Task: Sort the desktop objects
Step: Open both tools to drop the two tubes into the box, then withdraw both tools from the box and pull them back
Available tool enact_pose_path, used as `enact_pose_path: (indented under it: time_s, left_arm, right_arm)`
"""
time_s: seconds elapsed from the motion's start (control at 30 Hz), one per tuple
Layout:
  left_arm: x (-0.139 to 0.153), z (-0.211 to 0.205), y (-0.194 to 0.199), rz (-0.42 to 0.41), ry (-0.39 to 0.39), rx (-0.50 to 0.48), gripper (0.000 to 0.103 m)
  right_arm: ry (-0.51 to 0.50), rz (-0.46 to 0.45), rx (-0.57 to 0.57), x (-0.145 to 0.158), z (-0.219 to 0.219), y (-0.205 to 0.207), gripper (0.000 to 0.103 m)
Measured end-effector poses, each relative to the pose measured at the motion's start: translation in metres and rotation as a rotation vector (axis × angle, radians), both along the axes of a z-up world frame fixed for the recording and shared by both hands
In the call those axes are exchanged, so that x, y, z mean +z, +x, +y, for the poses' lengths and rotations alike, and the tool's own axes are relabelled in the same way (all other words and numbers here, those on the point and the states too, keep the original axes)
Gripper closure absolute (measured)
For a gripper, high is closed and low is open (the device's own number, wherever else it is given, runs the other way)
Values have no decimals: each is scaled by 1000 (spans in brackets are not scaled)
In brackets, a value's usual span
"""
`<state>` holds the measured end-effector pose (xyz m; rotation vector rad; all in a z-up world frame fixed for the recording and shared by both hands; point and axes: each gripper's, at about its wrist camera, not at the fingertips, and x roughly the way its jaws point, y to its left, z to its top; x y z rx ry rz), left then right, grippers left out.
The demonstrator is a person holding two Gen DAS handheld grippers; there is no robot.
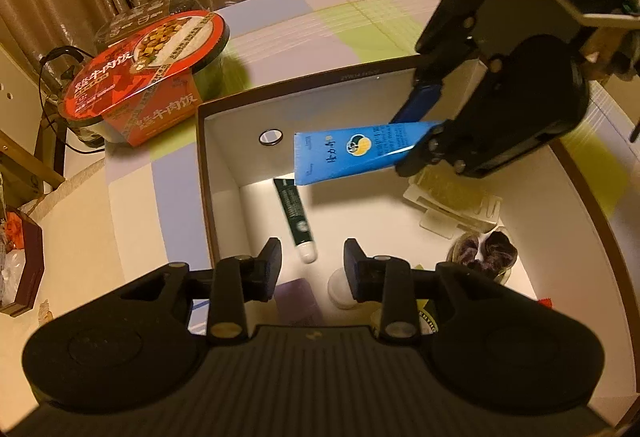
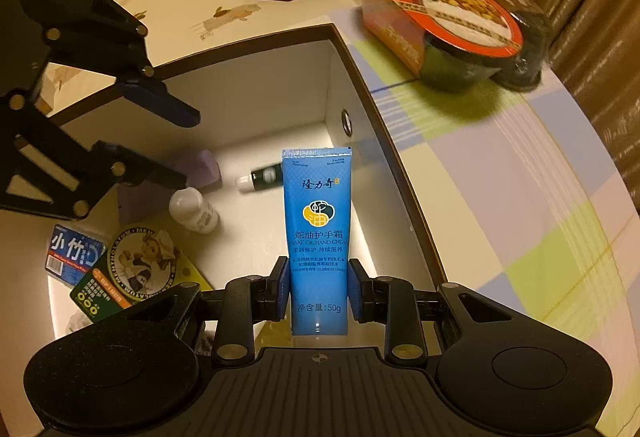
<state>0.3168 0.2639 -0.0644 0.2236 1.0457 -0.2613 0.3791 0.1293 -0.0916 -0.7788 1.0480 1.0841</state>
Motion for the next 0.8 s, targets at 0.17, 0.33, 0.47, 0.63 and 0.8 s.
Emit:
enact_pose_path:
  time_s: [0.17,0.33,0.47,0.63,0.8]
  left_arm:
    - [0,5,-6,-1,-4,13,74]
    - [0,8,-14,2,-10,20,72]
    - [1,10,-22,1,-15,25,70]
    - [3,10,-31,0,-24,29,66]
    - [8,5,-42,-9,-22,30,55]
  right_arm:
    - [-3,-75,79,-6,9,-5,74]
    - [43,-108,104,-6,12,-15,34]
    - [19,-104,91,-7,8,-20,34]
    - [17,-46,-3,1,-6,-27,34]
    - [53,-50,-83,15,-21,-47,11]
